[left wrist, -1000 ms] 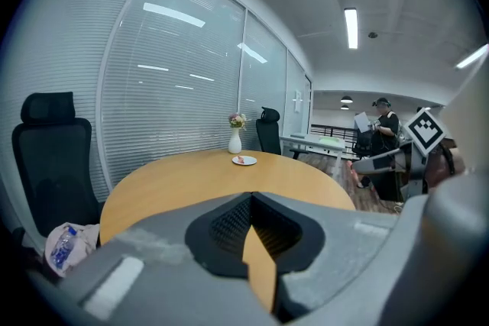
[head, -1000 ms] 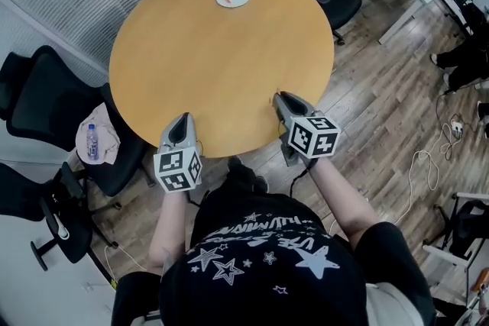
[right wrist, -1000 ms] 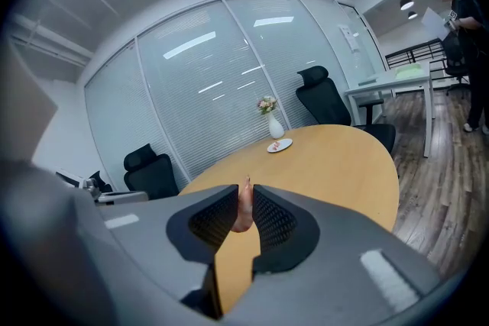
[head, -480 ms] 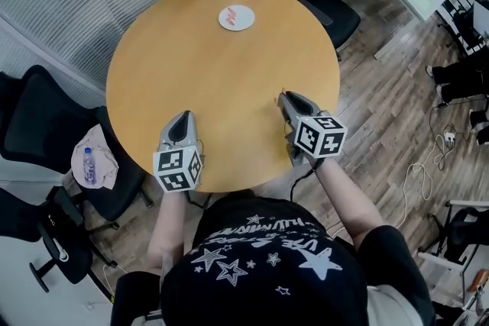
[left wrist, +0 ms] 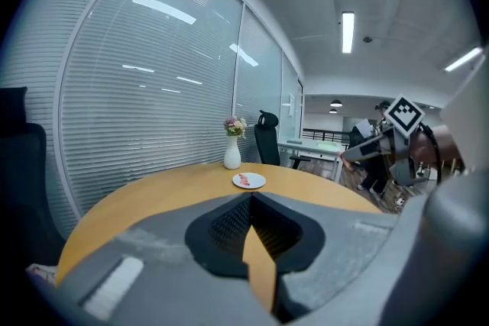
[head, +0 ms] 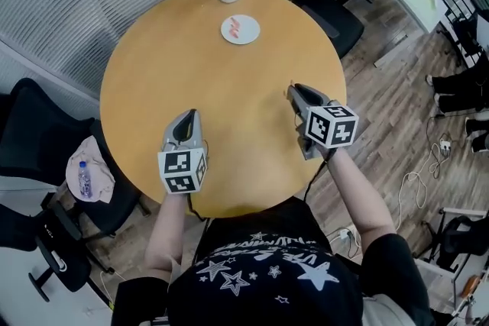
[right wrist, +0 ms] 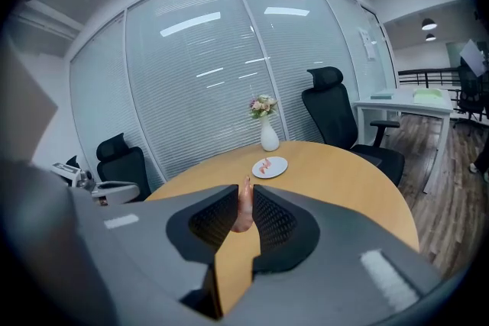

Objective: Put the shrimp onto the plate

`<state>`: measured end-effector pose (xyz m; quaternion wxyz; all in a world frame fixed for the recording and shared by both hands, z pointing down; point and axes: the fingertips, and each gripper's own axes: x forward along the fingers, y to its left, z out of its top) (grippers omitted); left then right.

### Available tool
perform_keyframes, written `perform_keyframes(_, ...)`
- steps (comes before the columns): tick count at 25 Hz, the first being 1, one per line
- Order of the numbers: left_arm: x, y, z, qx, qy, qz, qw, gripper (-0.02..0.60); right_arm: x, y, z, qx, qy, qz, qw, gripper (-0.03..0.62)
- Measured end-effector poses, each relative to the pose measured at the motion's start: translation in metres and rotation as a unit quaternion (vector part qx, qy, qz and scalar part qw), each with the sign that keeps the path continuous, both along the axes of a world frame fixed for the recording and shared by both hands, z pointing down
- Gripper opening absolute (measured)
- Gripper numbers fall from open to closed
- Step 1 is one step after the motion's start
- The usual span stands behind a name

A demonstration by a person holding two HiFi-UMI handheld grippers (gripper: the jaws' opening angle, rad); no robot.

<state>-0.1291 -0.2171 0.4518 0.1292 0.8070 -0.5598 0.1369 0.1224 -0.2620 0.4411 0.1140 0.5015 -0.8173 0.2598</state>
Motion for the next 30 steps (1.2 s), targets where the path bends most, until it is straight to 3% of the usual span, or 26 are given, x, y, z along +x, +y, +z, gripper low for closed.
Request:
perform_keyframes(6, 0.001, -0.027, 0.018, -0.014, -0.043, -0.028, 0.9986, 0.002, 0.006, -0.059, 0.011, -0.007, -0.013, -0.033, 0.999, 0.061)
perform_keyframes(12, -0.019, -0.05, 0.03, -0.025, -0.078, -0.092, 0.9924, 0.002, 0.009, -0.11, 0.024, -0.02, -0.021, -0.074, 0.997, 0.061)
perform_keyframes(16, -0.035, -0.055, 0.034, -0.047, -0.052, -0.143, 0.9872, 0.0, 0.009, -0.137, 0.033, -0.026, -0.019, -0.097, 0.995, 0.061)
perform_keyframes(19, -0.043, -0.065, 0.027, -0.041, -0.046, -0.165, 0.9843, 0.0, 0.007, -0.157, 0.038, -0.029, -0.019, -0.108, 0.994, 0.061)
perform_keyframes(30, -0.016, -0.113, -0.006, -0.034, -0.014, -0.158, 0.9867, 0.002, -0.012, -0.215, 0.051, -0.042, -0.021, -0.133, 0.99, 0.061)
